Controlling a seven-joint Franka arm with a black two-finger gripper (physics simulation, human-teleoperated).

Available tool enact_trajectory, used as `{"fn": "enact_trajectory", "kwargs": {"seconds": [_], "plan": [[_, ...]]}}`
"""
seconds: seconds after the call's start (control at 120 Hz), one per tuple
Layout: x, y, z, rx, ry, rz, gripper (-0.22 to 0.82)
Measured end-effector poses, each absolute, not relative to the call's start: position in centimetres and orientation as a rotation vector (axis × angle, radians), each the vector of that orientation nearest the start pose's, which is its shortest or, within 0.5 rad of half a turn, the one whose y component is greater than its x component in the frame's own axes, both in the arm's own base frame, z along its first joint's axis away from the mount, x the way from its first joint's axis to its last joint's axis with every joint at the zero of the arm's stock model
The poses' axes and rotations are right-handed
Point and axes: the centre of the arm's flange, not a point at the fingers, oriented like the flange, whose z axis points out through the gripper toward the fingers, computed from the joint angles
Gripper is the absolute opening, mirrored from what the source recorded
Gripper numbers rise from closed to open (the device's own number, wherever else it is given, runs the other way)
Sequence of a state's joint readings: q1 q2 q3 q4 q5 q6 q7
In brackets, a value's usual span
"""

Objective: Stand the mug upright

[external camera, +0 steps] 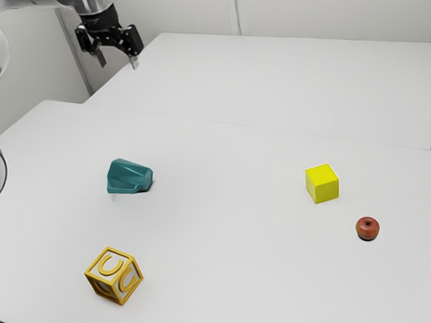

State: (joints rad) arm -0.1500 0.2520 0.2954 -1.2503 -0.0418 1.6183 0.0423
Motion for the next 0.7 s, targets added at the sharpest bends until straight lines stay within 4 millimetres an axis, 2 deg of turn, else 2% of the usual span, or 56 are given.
{"fn": "enact_trajectory", "kwargs": {"seconds": [0.1, 0.158, 0.2, 0.267, 0.325, 0.4, 0.558, 0.617, 0.7], "plan": [[62.7, 6.2, 63.9, -3.113, -0.146, -0.195, 0.59], [61.8, 6.7, 64.0, -3.131, -0.155, -0.186, 0.59], [60.7, 7.4, 63.7, -3.151, -0.173, -0.168, 0.59], [57.7, 9.6, 62.1, -3.217, -0.241, -0.129, 0.59], [55.6, 12.3, 59.6, -3.285, -0.341, -0.091, 0.59], [54.0, 16.3, 55.8, -3.375, -0.501, -0.064, 0.59], [53.2, 25.9, 46.5, -3.531, -0.888, -0.064, 0.59], [53.3, 28.0, 43.0, -3.586, -0.985, -0.081, 0.59], [53.3, 29.9, 39.0, -3.659, -1.061, -0.125, 0.59]]}}
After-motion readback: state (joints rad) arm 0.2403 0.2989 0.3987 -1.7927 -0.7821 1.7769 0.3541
